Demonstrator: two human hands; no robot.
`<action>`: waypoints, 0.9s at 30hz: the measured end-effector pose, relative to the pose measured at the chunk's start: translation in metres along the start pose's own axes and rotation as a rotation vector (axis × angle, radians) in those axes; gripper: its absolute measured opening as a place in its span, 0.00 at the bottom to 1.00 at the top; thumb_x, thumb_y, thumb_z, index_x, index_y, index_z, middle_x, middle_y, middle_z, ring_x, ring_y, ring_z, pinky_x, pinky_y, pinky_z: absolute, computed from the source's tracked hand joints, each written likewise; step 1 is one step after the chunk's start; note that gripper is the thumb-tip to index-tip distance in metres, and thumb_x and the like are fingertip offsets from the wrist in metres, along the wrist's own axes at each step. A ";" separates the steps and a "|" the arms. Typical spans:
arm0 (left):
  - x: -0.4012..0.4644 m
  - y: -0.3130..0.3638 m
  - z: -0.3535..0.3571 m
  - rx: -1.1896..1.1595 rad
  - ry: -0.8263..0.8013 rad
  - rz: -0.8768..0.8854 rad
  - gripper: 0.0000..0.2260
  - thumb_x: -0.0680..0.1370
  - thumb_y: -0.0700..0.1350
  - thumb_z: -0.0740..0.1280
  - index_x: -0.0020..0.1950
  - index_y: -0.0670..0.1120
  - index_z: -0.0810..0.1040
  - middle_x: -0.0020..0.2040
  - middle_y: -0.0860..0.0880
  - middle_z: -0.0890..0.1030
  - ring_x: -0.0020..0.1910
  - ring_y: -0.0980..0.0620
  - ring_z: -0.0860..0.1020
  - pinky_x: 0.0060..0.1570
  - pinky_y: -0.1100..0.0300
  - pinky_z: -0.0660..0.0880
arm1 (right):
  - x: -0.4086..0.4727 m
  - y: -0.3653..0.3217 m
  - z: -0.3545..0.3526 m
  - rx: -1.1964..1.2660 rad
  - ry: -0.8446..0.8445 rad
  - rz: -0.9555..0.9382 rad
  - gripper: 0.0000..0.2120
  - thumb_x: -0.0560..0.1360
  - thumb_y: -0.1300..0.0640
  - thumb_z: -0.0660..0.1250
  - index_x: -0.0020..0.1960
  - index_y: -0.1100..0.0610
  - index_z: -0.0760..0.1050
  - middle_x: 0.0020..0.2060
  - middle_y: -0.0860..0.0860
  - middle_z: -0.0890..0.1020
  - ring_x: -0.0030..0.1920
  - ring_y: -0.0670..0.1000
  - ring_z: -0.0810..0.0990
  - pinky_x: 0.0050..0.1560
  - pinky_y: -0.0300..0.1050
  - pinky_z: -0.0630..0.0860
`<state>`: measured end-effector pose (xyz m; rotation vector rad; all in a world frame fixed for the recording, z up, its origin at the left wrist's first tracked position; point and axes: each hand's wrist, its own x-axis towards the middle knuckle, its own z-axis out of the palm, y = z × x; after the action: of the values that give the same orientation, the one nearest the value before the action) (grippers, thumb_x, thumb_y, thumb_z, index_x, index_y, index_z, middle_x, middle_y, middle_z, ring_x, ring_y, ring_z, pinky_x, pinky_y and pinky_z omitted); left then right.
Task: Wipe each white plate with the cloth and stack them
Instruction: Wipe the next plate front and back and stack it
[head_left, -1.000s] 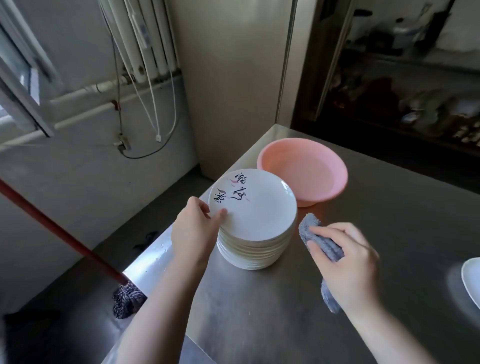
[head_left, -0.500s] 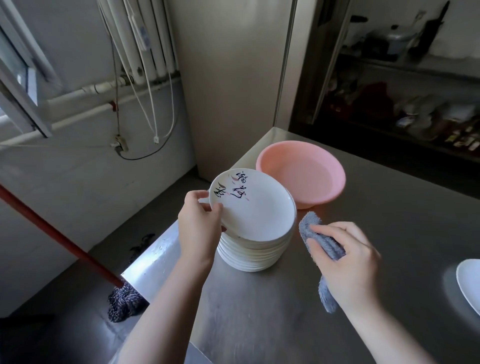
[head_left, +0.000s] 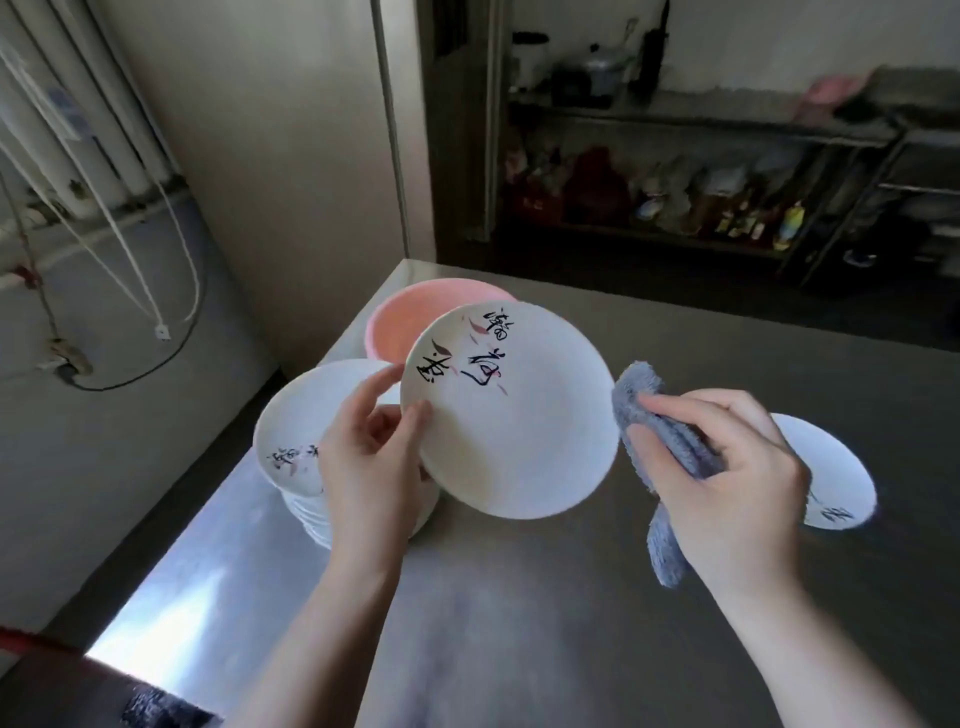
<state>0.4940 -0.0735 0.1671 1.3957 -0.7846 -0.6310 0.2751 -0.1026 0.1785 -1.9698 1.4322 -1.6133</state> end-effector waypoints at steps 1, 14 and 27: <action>-0.011 -0.001 0.017 -0.016 -0.043 -0.016 0.14 0.77 0.40 0.70 0.54 0.60 0.81 0.39 0.46 0.84 0.38 0.46 0.80 0.38 0.48 0.79 | 0.001 0.006 -0.017 -0.017 0.029 0.004 0.10 0.67 0.68 0.75 0.46 0.58 0.84 0.42 0.50 0.79 0.41 0.45 0.77 0.42 0.34 0.73; -0.234 -0.125 0.222 0.059 -0.310 -0.427 0.15 0.77 0.37 0.68 0.50 0.60 0.79 0.37 0.48 0.84 0.32 0.54 0.79 0.36 0.45 0.81 | -0.092 0.187 -0.232 -0.226 -0.015 0.320 0.11 0.66 0.70 0.74 0.43 0.56 0.84 0.40 0.46 0.79 0.40 0.45 0.77 0.41 0.31 0.72; -0.292 -0.150 0.254 0.530 -0.366 -0.401 0.12 0.76 0.42 0.68 0.59 0.53 0.76 0.37 0.51 0.82 0.33 0.54 0.80 0.34 0.59 0.79 | -0.147 0.255 -0.257 -0.257 -0.470 0.423 0.14 0.70 0.66 0.69 0.52 0.53 0.82 0.48 0.45 0.78 0.47 0.49 0.79 0.47 0.38 0.73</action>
<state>0.1246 -0.0117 -0.0130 1.9815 -1.0182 -1.0621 -0.0664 -0.0169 0.0081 -1.8312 1.7518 -0.7604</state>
